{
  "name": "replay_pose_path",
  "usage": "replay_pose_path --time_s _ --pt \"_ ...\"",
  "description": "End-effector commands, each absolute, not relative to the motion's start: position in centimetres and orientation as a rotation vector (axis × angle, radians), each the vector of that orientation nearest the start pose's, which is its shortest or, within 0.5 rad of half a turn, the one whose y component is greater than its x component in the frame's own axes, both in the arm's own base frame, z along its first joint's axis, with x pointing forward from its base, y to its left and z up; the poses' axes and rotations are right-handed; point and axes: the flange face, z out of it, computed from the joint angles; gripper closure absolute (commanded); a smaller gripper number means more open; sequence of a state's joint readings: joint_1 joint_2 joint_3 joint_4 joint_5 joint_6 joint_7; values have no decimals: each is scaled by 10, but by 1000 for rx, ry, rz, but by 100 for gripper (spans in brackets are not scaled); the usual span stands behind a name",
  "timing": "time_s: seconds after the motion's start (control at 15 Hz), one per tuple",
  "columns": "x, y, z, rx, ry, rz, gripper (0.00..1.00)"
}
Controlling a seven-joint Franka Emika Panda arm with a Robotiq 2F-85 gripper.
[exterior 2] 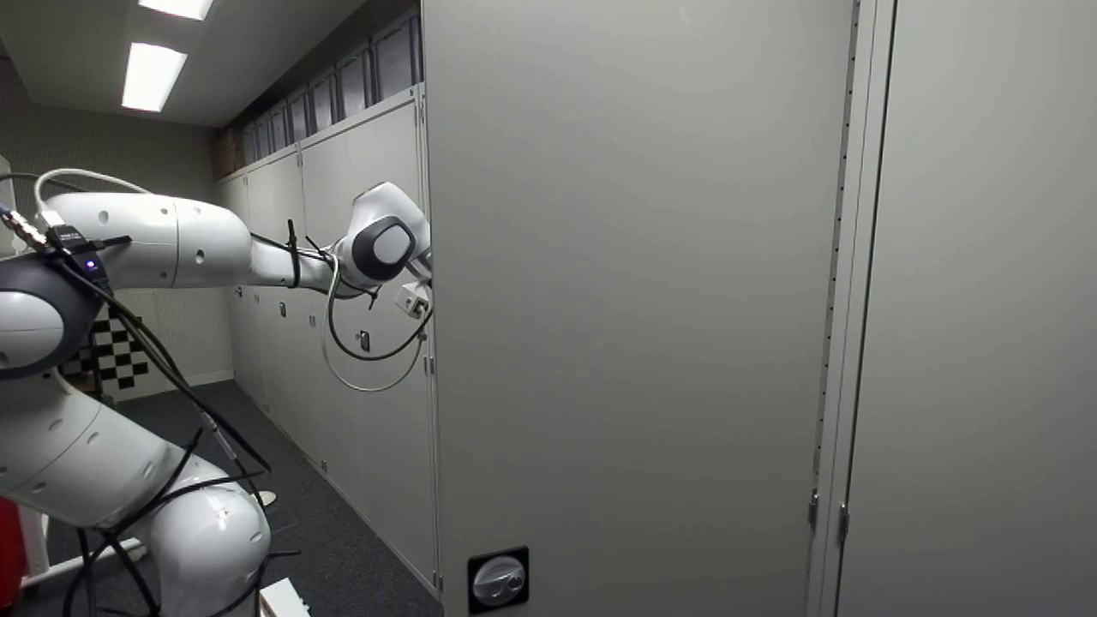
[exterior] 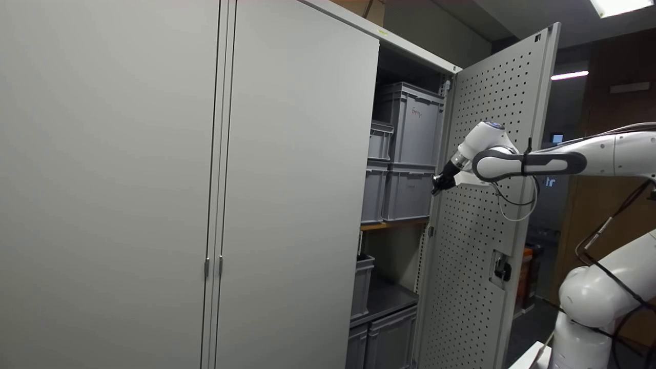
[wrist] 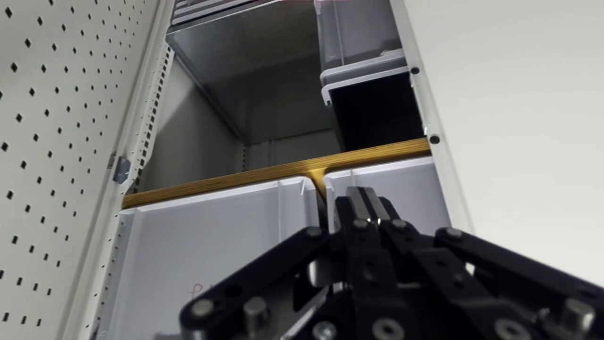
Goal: Open the locker on the right
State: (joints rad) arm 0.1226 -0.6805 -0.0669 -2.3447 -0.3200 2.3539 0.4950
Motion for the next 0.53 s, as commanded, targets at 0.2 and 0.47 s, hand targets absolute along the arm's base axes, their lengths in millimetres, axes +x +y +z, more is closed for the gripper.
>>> replay_pose_path --time_s 0.2,0.47 --pt "382 3 654 -2906 195 -1036 100" --pt "382 1 645 -2919 113 -913 100"
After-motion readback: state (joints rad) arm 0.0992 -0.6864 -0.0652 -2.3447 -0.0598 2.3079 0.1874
